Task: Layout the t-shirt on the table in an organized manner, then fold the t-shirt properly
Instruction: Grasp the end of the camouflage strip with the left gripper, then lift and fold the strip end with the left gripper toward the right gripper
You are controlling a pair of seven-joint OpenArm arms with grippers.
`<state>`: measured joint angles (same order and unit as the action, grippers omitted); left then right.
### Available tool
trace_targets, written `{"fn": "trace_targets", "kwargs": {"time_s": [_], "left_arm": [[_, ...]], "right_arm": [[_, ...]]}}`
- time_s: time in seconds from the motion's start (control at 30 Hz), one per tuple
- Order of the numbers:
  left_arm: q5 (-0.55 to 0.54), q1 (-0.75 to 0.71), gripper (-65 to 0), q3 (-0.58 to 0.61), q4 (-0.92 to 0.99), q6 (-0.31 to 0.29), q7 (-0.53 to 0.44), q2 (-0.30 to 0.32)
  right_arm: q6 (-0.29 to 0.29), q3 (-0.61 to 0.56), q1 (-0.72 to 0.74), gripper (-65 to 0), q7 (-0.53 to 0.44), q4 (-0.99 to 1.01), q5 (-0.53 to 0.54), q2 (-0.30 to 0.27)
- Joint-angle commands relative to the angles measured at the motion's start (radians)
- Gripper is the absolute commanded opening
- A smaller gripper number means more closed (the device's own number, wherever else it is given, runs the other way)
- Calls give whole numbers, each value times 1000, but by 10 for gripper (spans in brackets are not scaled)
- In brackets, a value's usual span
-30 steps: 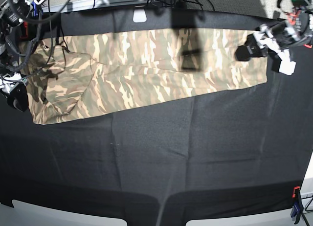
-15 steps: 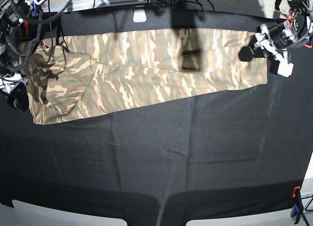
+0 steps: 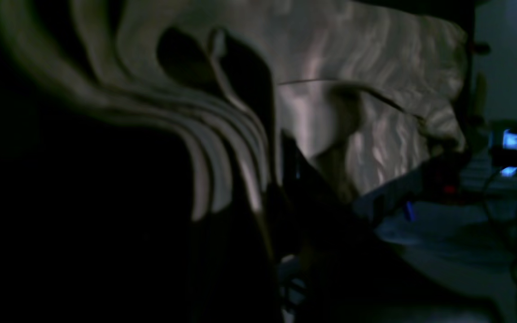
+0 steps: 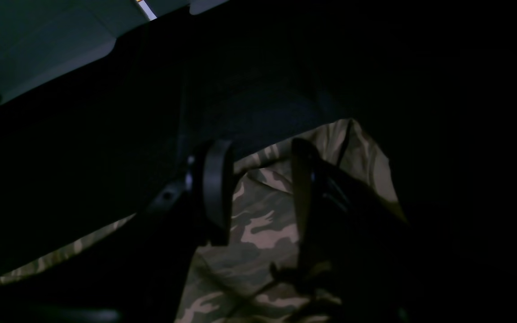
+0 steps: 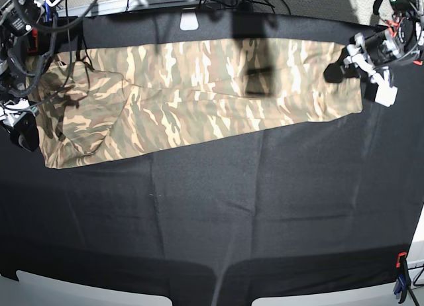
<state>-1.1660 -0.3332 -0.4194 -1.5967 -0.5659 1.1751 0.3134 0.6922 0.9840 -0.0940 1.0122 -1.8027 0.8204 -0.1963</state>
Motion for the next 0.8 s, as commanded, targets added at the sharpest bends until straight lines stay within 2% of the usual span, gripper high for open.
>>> {"fn": "trace_targets", "kwargs": {"time_s": [0.0, 0.23, 0.33, 0.4, 0.5, 0.6, 0.67, 0.77], "left_arm": [[-27, 3, -650, -5, -49, -12, -15, -1], [-32, 4, -650, -3, -238, -18, 6, -127], [-50, 3, -650, 27, -264, -77, 5, -183], [-37, 3, -650, 89, -264, -83, -4, -207], [48, 4, -650, 230, -263, -83, -79, -219], [188, 16, -650, 373, -263, -82, -219, -219], [295, 43, -650, 452, -263, -82, -254, -228], [406, 76, -650, 548, -262, -81, -282, -278]], "right_arm": [[6, 3, 11, -440, -25, -18, 29, -18], [6, 3, 14, -440, -28, -18, 29, -18], [6, 3, 16, -440, -29, -18, 30, -17], [6, 3, 16, -440, -29, -18, 48, -17], [6, 3, 16, -440, -28, -18, 82, -17], [6, 3, 16, -440, -27, -18, 101, -18], [6, 3, 16, -440, -27, -18, 100, -18], [6, 3, 16, -440, -27, -18, 100, -18]]}}
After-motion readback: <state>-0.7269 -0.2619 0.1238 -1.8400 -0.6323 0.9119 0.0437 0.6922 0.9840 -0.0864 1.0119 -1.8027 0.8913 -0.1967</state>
